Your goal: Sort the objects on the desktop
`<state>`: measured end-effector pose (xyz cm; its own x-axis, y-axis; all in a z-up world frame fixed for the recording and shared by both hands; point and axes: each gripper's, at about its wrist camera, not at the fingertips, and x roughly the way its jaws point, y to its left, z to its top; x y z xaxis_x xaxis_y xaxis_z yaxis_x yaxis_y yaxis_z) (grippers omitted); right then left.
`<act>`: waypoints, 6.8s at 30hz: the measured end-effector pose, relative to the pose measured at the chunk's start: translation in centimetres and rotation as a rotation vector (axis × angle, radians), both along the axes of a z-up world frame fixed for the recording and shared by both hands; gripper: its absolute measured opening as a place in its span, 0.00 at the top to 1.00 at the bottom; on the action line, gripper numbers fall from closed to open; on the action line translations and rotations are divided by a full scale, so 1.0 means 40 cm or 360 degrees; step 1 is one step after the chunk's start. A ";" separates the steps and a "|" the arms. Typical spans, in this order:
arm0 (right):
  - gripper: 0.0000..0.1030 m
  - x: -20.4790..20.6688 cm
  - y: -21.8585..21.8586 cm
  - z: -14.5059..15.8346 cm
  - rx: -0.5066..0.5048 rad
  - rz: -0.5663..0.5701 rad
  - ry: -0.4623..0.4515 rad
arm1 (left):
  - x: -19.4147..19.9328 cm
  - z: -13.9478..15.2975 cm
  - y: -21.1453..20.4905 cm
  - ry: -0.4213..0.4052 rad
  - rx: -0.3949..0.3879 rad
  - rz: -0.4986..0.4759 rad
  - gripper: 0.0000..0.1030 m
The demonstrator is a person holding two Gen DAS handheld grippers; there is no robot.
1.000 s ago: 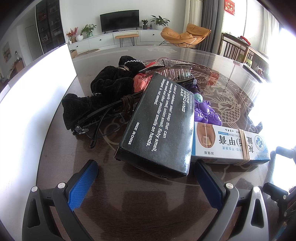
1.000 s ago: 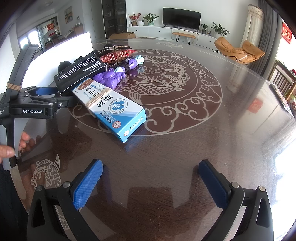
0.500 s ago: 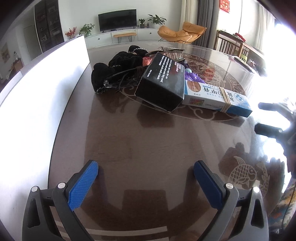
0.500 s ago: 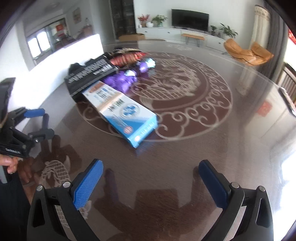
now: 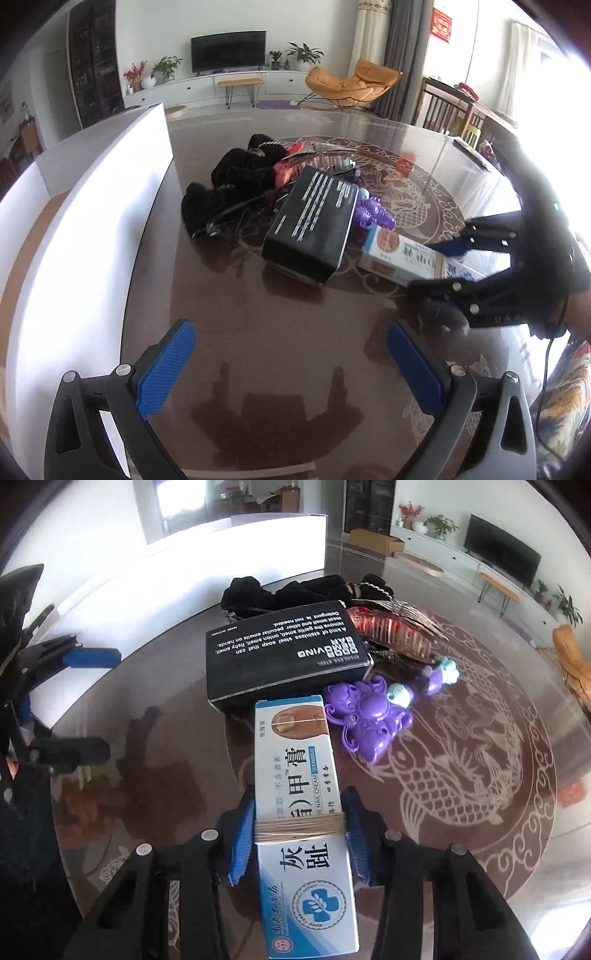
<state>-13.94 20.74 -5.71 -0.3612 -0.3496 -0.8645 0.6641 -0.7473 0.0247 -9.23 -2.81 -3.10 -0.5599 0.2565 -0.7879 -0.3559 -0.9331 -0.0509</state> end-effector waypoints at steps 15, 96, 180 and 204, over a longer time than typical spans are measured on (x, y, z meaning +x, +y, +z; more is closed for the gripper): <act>0.56 0.246 0.322 -0.001 -0.0281 -0.0507 -0.0044 | -0.197 -0.055 0.247 -0.0006 -0.0381 -0.0238 0.44; 0.00 0.132 0.190 -0.003 -0.0030 -0.0823 0.0333 | 0.014 -0.083 0.128 -0.0068 0.0109 0.0125 0.03; 0.00 0.109 0.244 -0.046 0.0003 -0.1073 0.0139 | -0.021 -0.147 0.155 -0.0038 -0.0100 0.0168 0.00; 0.00 0.107 0.244 -0.046 0.0004 -0.1074 0.0138 | -0.021 -0.148 0.155 -0.0038 -0.0100 0.0169 0.00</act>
